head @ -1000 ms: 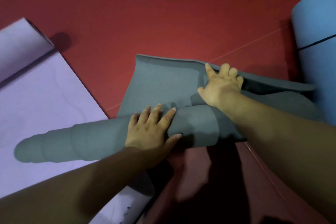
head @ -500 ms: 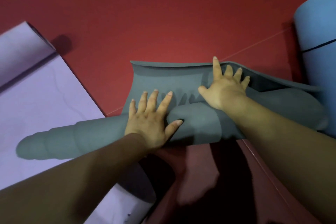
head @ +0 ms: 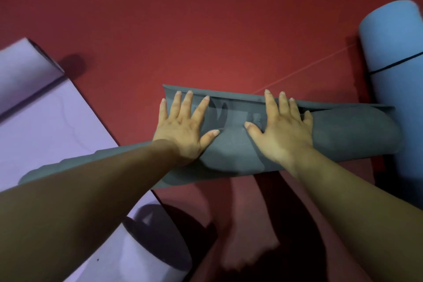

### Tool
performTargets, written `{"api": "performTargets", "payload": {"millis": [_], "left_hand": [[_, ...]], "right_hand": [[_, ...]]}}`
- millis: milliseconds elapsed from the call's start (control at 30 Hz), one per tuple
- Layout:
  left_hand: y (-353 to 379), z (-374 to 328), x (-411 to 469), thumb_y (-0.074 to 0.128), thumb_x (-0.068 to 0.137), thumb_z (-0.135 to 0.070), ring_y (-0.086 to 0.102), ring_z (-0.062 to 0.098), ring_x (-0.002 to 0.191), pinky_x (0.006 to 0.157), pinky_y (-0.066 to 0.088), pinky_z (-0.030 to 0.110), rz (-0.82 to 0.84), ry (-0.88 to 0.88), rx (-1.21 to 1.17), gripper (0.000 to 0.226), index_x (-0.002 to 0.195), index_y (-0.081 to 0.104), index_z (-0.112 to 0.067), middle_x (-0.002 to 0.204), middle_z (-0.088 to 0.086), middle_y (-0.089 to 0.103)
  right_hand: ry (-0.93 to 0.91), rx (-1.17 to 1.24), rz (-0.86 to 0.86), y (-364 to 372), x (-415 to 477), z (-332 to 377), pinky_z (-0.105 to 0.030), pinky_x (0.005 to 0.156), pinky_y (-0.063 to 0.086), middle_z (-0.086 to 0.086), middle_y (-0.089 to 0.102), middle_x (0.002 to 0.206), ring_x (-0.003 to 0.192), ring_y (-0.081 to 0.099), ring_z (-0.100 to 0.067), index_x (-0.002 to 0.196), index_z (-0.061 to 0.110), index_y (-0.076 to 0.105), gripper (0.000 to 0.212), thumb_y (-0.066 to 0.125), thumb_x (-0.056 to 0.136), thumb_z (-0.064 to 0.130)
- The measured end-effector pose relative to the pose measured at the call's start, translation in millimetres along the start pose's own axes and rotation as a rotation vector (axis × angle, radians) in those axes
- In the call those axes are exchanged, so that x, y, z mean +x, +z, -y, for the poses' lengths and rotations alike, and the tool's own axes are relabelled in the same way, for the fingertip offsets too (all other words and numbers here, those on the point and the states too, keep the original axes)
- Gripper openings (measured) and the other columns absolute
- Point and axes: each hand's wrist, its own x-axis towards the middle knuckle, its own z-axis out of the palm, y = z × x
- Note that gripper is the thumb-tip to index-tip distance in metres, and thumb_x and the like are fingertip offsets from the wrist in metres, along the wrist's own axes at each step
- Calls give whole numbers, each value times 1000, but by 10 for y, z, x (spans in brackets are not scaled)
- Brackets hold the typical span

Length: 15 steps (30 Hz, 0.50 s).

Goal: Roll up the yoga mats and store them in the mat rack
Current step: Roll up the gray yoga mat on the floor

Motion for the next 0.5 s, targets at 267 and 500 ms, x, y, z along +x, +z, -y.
{"api": "performTargets", "payload": {"millis": [267, 500], "left_hand": [[77, -42, -124, 8, 84, -79, 37, 35, 133, 109, 28, 52, -152, -99, -77, 94, 158, 29, -25, 149, 14, 42], [227, -239, -403, 14, 87, -80, 33, 37, 142, 114, 27, 59, -128, -87, -155, 89, 157, 31, -28, 158, 13, 36]], "right_hand": [[-49, -29, 79, -63, 63, -1, -63, 120, 11, -2, 9, 170, 156, 6, -25, 159, 38, 0, 86, 25, 88, 80], [-49, 15, 72, -94, 306, 47, -60, 123, 10, 1, 14, 169, 156, 7, -24, 161, 35, 3, 80, 28, 94, 70]]}}
